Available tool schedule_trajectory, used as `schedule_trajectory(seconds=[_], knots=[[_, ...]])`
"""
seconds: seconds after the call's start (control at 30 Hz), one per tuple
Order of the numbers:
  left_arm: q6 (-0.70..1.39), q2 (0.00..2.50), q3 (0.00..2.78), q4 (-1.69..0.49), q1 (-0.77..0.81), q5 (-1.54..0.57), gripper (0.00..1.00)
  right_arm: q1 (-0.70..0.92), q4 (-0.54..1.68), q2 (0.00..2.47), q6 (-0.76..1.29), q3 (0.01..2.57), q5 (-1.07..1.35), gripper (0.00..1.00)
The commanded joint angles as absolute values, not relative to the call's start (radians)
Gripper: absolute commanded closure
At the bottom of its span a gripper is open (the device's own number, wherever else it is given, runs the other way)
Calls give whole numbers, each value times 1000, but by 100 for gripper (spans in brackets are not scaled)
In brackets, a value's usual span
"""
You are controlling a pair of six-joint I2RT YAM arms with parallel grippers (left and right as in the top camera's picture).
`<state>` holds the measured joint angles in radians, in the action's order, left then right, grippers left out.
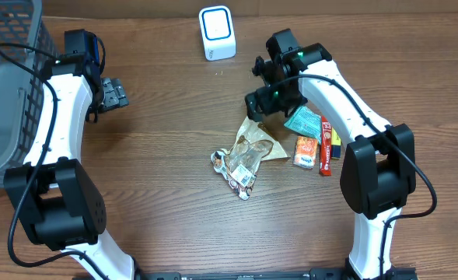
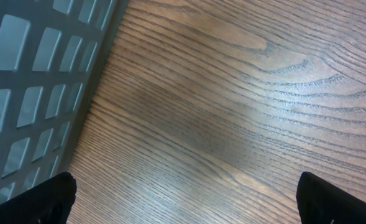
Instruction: Scan the item barcode
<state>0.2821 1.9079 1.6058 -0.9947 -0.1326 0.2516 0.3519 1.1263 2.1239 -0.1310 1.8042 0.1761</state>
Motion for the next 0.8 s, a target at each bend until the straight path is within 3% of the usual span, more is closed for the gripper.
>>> schedule_trajectory(seconds=[0.0, 0.77], knots=[[292, 1909, 1625, -992, -131, 265, 0, 345, 1075, 2127, -131, 1800, 173, 0], [292, 1909, 1625, -992, -131, 265, 0, 345, 1018, 2127, -131, 1800, 173, 0]])
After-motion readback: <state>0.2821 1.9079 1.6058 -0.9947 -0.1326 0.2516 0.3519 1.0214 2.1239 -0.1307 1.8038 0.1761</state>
